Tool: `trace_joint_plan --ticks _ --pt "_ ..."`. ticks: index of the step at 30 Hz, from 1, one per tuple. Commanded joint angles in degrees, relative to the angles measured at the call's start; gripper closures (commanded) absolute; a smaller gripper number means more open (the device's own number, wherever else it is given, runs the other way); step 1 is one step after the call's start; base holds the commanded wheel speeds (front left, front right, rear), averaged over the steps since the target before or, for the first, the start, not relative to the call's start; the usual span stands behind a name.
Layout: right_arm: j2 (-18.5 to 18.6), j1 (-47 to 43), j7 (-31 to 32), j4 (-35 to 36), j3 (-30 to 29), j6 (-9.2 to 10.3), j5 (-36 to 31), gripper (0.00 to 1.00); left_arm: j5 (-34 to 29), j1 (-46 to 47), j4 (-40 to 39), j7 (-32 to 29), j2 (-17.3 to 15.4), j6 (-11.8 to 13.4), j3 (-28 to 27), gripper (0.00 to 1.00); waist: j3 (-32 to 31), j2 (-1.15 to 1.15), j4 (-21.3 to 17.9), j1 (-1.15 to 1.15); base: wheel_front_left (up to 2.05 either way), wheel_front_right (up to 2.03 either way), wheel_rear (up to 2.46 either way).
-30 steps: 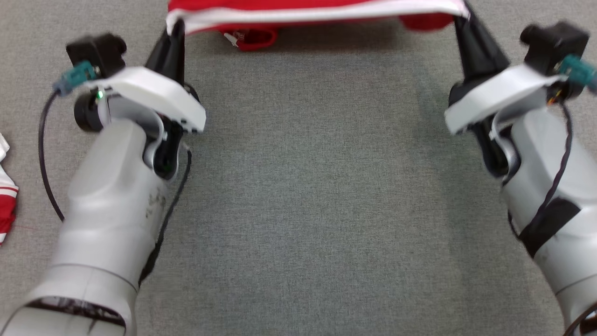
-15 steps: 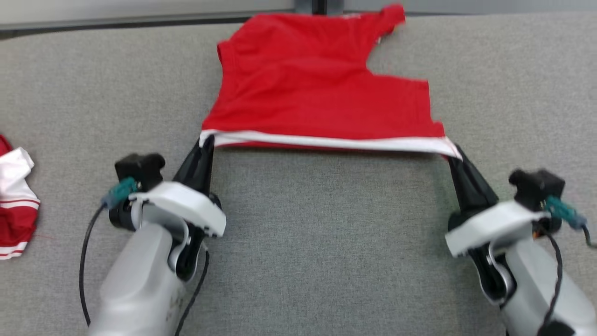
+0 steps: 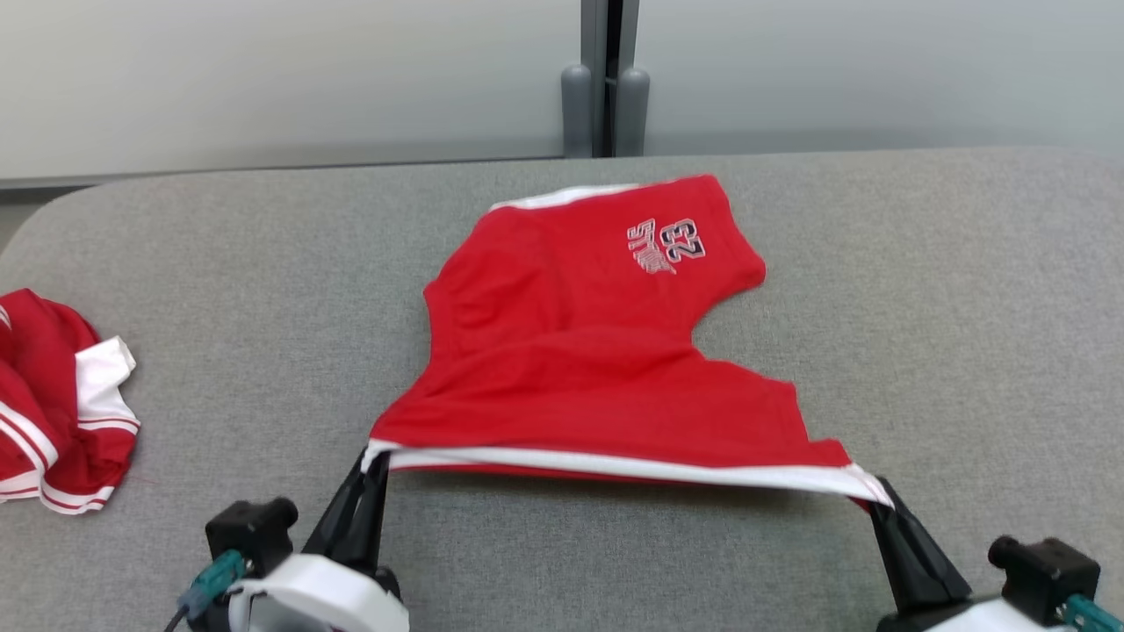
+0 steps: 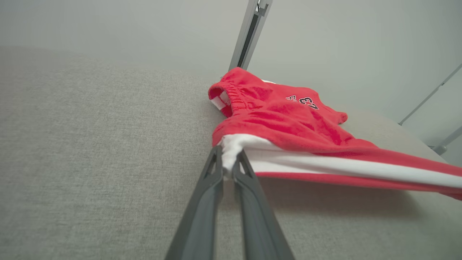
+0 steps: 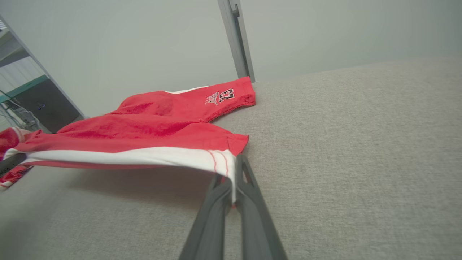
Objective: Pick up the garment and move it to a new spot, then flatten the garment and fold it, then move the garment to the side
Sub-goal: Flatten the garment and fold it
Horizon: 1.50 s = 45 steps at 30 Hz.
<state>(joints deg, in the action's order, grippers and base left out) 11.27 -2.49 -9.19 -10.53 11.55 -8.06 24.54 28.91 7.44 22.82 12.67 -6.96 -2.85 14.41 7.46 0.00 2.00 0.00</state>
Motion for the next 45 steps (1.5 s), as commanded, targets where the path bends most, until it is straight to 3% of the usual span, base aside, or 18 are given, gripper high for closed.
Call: trace_joint_plan --ticks 1,11,15,19,26,32,42,44,45 --pt "1.1 -1.8 0.5 1.0 -2.8 1.03 -0.2 1.00 0.5 -1.6 -1.0 -0.5 -2.9 2.4 -2.4 1.00 -1.4 0.00 0.2 0.00 0.00 0.00 0.00" --pt "-2.6 -12.6 9.1 14.0 -7.9 1.04 -3.8 1.00 -0.9 -12.7 -20.9 -9.8 -5.2 8.8 -1.2 1.00 -2.5 0.00 1.1 0.00 0.00 0.00 0.00" --pt "-3.1 -11.7 9.8 15.4 -8.7 1.01 -3.9 1.00 -1.4 -11.8 -24.1 -13.0 -5.6 8.8 0.2 1.00 -0.8 0.00 1.4 0.00 0.00 0.00 0.00" --pt "-1.1 -8.3 10.1 15.6 -9.2 0.98 -4.4 1.00 -2.1 -7.6 -25.5 -14.9 -5.7 8.0 1.6 1.00 3.4 0.00 2.9 0.00 0.00 0.00 0.00" --pt "5.1 6.9 9.9 12.3 -8.0 0.87 -3.9 1.00 -1.7 4.0 -22.2 -15.4 -4.3 6.1 1.9 1.00 12.8 0.00 4.2 0.00 0.00 0.00 0.00" --pt "10.3 25.3 10.1 3.4 -2.5 0.77 -2.2 1.00 -0.7 15.2 -15.9 -15.3 -2.8 3.7 1.9 1.00 18.8 0.00 5.2 0.00 0.00 0.00 0.00" --pt "12.4 46.5 7.4 -13.7 9.5 0.64 2.4 1.00 0.9 25.5 -6.0 -15.1 0.0 0.6 3.7 1.00 21.4 0.00 7.7 0.00 0.00 0.00 0.00" --pt "12.4 47.7 7.2 -15.5 10.5 0.64 2.8 1.00 1.0 26.0 -5.1 -15.1 0.1 0.3 3.9 0.95 21.5 0.00 7.8 0.00 0.00 0.00 0.00" --pt "12.1 49.9 6.1 -18.5 12.2 0.64 3.7 0.57 1.4 27.0 -3.7 -14.7 0.7 -0.2 4.2 0.04 21.6 0.00 8.1 0.00 0.00 0.00 0.00"
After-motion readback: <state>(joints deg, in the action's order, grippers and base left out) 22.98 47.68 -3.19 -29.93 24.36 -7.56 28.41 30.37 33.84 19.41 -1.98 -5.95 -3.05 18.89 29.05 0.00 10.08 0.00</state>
